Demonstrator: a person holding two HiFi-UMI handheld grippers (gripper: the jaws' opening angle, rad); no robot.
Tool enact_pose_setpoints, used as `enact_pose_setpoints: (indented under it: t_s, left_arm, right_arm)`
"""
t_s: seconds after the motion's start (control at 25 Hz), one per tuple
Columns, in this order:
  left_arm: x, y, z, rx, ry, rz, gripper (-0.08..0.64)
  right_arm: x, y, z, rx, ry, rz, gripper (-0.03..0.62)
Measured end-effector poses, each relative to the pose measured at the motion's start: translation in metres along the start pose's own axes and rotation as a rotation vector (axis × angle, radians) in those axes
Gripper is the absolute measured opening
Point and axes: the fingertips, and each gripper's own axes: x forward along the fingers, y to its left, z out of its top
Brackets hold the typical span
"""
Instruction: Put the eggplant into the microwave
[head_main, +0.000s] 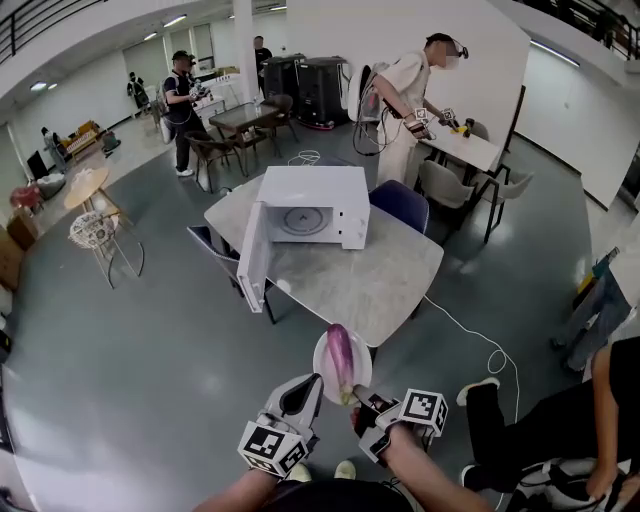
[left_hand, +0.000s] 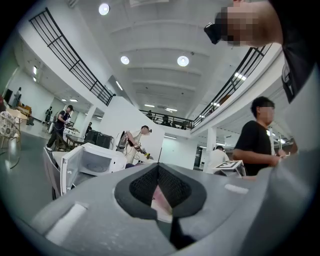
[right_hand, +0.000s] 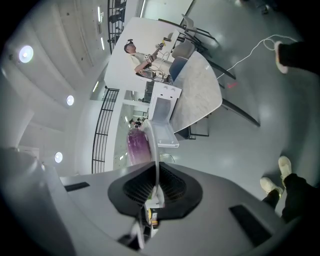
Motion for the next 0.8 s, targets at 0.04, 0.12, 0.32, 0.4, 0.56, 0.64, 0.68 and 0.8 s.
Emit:
enact_pose_setpoints:
  t_s: [0.04,0.12,0.32,0.4,0.56,0.64,0.68,0.8]
  left_arm:
    - [0.003,0.001,0.001,0.005,-0.003,0.008,0.008]
    - [0.008,0.004,0.004,0.012,-0.01,0.027,0.008]
    - [0.023,0.011,0.008,0.021,-0.013,0.053,0.008]
    - [0.028,0.016,0.007,0.019,-0.009,0.051,0.008]
    - [0.043,0.037,0.007,0.013,-0.011,0.031,0.008]
    - [0.053,0.054,0.01,0.012,-0.014,0.016,0.008]
    - [0.058,0.063,0.012,0.012,-0.015,0.008,0.008]
    - [0.069,0.092,0.019,0.007,-0.018,-0.014,0.008]
  right_arm:
    - [0.001,0.0,0.002,-0.005,0.004,0.004,0.018]
    - [0.001,0.0,0.006,-0.017,0.016,0.008,0.018]
    - [0.01,-0.001,0.014,-0.024,0.045,0.016,0.018]
    - [0.016,0.0,0.016,-0.016,0.046,0.021,0.018]
    - [0.039,0.005,0.029,-0.018,0.03,0.023,0.018]
    - [0.056,0.01,0.038,-0.021,0.012,0.02,0.018]
    - [0.066,0.013,0.042,-0.021,0.005,0.018,0.018]
    - [0.094,0.022,0.049,-0.02,-0.009,0.008,0.018]
